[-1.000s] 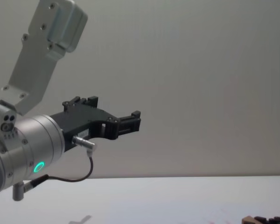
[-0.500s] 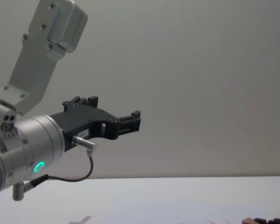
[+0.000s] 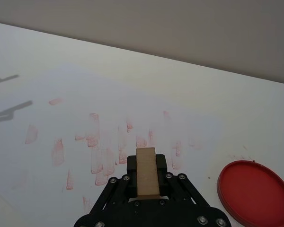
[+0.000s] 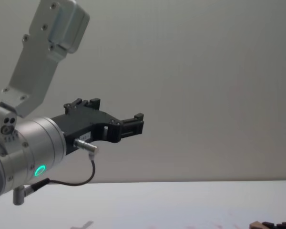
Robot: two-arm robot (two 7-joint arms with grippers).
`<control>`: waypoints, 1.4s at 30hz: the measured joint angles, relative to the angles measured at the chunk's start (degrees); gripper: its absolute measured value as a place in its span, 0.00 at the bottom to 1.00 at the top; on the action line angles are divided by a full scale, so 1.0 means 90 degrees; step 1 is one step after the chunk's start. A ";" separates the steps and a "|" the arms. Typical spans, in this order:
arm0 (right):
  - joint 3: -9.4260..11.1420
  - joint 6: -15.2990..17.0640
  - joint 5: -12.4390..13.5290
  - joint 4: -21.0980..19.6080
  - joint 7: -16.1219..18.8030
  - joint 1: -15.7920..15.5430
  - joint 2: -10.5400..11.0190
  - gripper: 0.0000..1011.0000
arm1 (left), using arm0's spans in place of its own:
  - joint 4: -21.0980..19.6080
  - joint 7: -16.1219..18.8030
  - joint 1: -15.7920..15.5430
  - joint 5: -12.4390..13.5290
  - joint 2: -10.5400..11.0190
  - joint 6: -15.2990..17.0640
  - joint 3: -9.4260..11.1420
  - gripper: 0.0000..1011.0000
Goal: Use the one hand to pick up the stamp and affix it onto the A4 paper.
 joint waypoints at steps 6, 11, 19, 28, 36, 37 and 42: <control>0.0028 0.0043 0.0096 -0.0092 0.0015 0.0001 0.0016 0.22 | 0.0000 0.0000 0.0000 0.0000 0.0000 0.0000 0.0000 0.99; 0.0066 0.0053 0.0243 -0.0302 0.0070 -0.0011 0.0047 0.22 | 0.0000 0.0000 0.0000 0.0000 0.0000 0.0000 0.0000 0.99; 0.0144 0.0059 0.0480 -0.0626 0.0123 -0.0049 0.0119 0.22 | 0.0000 0.0000 0.0000 0.0000 0.0000 0.0000 0.0000 0.99; 0.0280 0.0051 0.0721 -0.0847 0.0106 -0.0116 0.0245 0.22 | 0.0000 0.0000 0.0000 0.0000 0.0000 0.0000 0.0000 0.99; 0.0417 -0.0015 0.0830 -0.0812 -0.0006 -0.0159 0.0382 0.22 | 0.0000 0.0000 0.0000 0.0000 0.0000 0.0000 0.0000 0.99; 0.0429 -0.0021 0.0833 -0.0797 -0.0018 -0.0159 0.0392 0.22 | 0.0000 0.0000 0.0000 0.0000 0.0000 0.0000 0.0000 0.99; 0.0494 -0.0070 0.0838 -0.0649 -0.0096 -0.0143 0.0444 0.22 | 0.0000 0.0000 0.0000 0.0000 0.0000 0.0000 0.0000 0.99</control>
